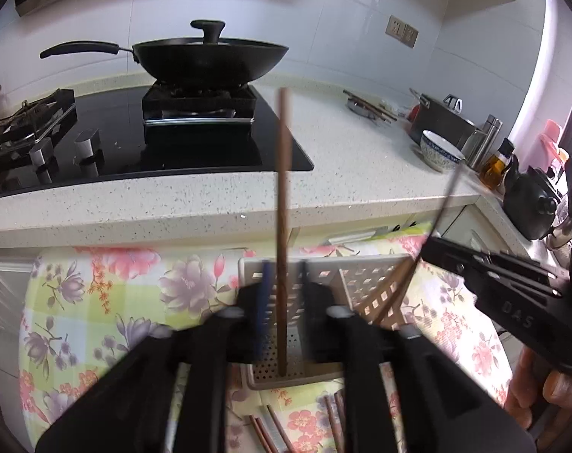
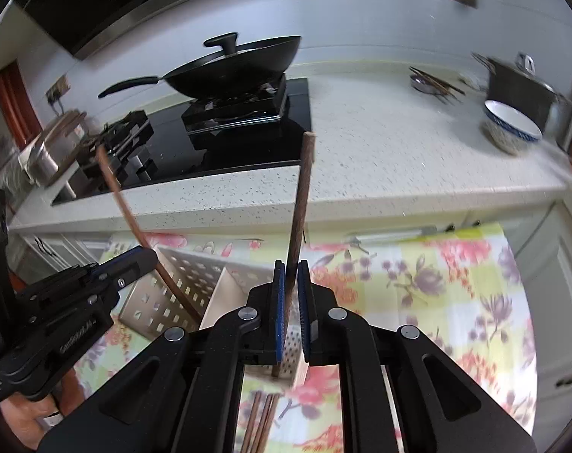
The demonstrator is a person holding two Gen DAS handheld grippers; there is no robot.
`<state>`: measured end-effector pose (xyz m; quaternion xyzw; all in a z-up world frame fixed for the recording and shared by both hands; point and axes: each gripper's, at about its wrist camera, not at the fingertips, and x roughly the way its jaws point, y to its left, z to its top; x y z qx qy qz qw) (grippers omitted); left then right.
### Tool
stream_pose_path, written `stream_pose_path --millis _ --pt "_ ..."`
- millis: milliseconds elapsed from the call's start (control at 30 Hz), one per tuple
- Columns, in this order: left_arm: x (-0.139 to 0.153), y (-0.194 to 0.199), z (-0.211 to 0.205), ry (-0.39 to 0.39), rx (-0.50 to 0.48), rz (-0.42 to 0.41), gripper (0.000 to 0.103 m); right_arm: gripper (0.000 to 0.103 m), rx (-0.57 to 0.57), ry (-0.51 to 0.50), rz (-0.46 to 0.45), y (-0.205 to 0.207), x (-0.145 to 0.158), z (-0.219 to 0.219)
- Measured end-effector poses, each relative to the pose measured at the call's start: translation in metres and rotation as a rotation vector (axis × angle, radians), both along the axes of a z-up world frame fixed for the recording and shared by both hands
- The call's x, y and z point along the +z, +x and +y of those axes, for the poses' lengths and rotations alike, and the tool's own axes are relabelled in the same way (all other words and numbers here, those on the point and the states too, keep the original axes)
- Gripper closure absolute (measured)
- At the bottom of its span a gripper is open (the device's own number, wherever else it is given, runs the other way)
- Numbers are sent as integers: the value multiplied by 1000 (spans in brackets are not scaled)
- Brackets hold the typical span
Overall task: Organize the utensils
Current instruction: 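Lift both chopsticks upright and lower them into the white holder, opening both tools, then grasp a white spoon by its handle with the left tool while the right grasps another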
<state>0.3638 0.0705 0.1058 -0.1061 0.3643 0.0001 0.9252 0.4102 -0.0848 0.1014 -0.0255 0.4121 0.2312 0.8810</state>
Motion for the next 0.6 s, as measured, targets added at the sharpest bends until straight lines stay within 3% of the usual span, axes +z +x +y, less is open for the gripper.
stream_pose_path --millis 67,133,233,300,367,467,600 --pt "5 -5 1 5 -8 -26 57 75 -17 -2 -30 -1 3 -3" --pt "14 -12 1 23 -8 -46 55 40 -38 32 -98 -11 13 -13" --pt "29 -49 5 63 -4 -129 40 29 -107 57 -230 -48 27 -38" --pt "29 -89 10 63 4 -206 15 17 -152 85 -300 -81 26 -60" --pt "21 -123 12 81 22 -246 4 14 -181 90 -298 -108 12 -76" --pt "-20 -181 9 181 96 -259 5 14 -231 75 -207 -148 -32 -95" --pt "-75 -208 1 112 7 -72 9 14 -255 87 -3 -179 -95 -107"
